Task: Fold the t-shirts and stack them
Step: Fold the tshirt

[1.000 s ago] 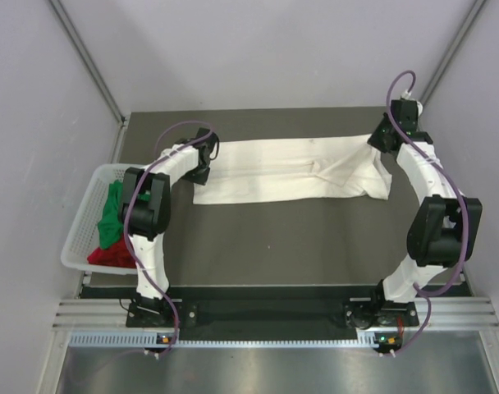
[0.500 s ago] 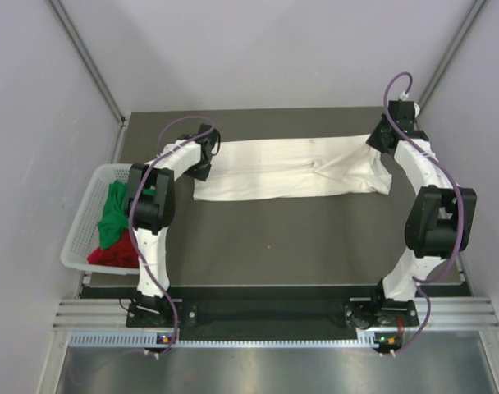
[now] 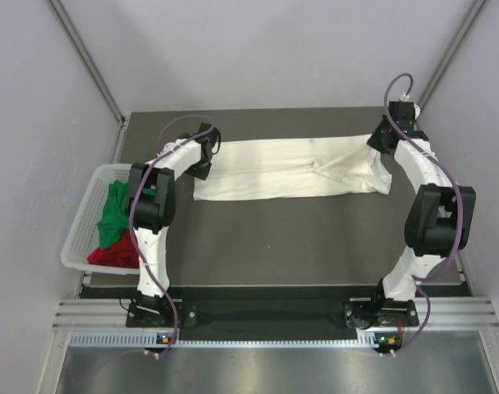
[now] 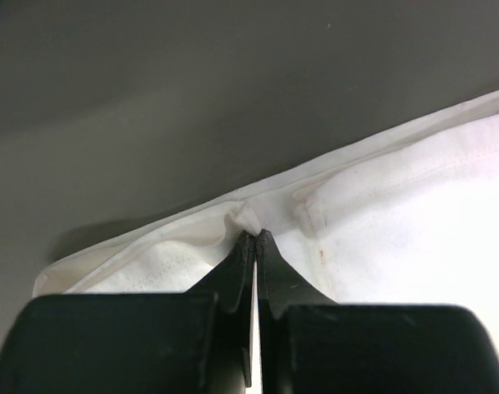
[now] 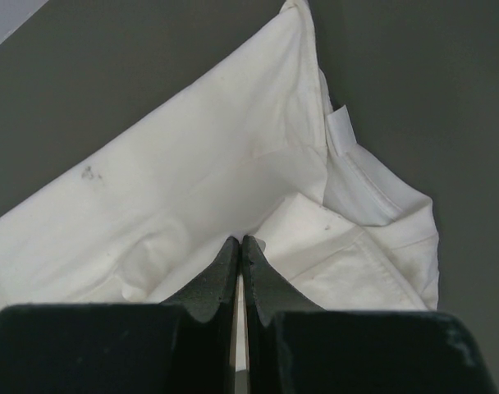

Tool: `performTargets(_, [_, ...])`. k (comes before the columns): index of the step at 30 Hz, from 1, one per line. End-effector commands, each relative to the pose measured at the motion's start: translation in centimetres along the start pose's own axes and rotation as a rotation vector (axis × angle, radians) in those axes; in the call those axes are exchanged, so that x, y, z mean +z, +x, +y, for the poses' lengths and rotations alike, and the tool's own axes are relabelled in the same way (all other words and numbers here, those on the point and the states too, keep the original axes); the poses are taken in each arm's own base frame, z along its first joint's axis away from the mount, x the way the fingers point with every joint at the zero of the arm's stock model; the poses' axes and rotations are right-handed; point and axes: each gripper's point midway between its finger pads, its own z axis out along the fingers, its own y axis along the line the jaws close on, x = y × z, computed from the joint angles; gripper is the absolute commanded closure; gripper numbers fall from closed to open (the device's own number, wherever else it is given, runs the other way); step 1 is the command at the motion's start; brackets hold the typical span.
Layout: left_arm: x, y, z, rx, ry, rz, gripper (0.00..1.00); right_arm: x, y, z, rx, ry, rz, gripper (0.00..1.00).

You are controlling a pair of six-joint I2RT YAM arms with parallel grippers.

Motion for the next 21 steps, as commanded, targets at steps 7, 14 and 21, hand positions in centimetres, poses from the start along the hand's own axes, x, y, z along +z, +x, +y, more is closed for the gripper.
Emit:
performTargets(7, [0.7,-0.5,-1.2,0.010,0.014,-0.031,1.00,-0.3,-3.4,0.5,0.031,-0.021,-0.096,1.00])
performTargets(14, [0.7,-0.9,-1.4,0.009,0.015,-0.045,1.00,0.6,-2.9,0.6,0.043,-0.026,-0.077,1.00])
performTargets(21, [0.4,-1.2,-1.6,0.009,0.021,-0.056,1.00,0.9,-2.9,0.5,0.042,-0.017,-0.072,1.00])
